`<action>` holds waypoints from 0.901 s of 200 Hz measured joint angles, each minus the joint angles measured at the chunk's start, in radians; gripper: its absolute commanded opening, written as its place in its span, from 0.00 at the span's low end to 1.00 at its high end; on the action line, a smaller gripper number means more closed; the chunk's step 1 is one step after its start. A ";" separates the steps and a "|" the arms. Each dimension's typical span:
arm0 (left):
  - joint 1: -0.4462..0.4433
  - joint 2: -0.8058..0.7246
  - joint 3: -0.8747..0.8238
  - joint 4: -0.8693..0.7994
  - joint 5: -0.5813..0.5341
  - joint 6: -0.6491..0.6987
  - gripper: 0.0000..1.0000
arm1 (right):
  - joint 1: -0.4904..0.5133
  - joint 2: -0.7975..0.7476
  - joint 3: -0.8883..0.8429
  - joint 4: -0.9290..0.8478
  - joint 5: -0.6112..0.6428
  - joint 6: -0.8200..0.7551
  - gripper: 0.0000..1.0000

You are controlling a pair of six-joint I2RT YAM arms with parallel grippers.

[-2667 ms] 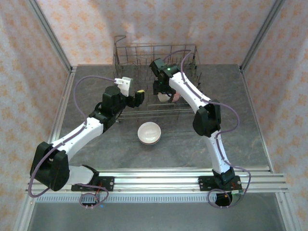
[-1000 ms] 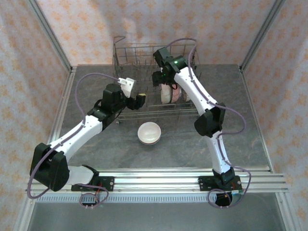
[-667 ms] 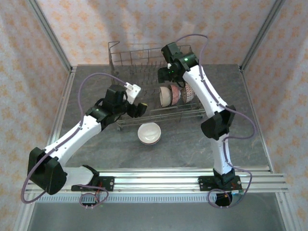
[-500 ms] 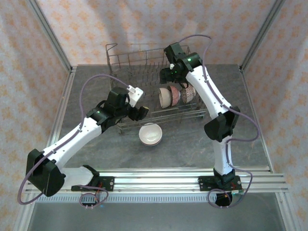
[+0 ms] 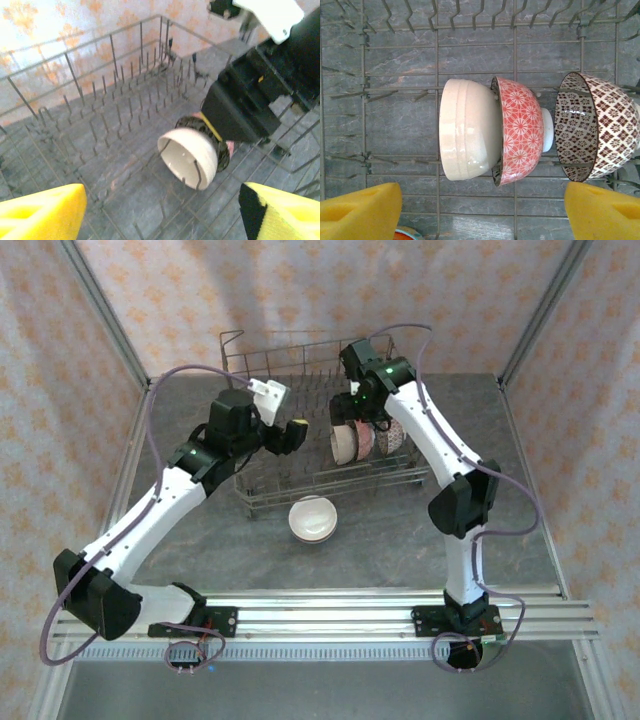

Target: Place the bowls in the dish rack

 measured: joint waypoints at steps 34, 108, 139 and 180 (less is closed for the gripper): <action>-0.016 -0.116 -0.063 -0.046 0.018 -0.038 0.56 | 0.000 -0.067 -0.055 0.015 -0.001 -0.012 0.85; -0.119 -0.327 -0.305 -0.275 0.071 -0.094 0.02 | -0.003 -0.133 -0.117 0.032 -0.026 -0.019 0.85; -0.146 -0.340 -0.346 -0.342 0.055 -0.128 0.00 | -0.003 -0.162 -0.174 0.046 -0.030 -0.019 0.85; -0.153 -0.324 -0.391 -0.370 0.048 -0.171 0.00 | -0.003 -0.177 -0.207 0.054 -0.030 -0.018 0.85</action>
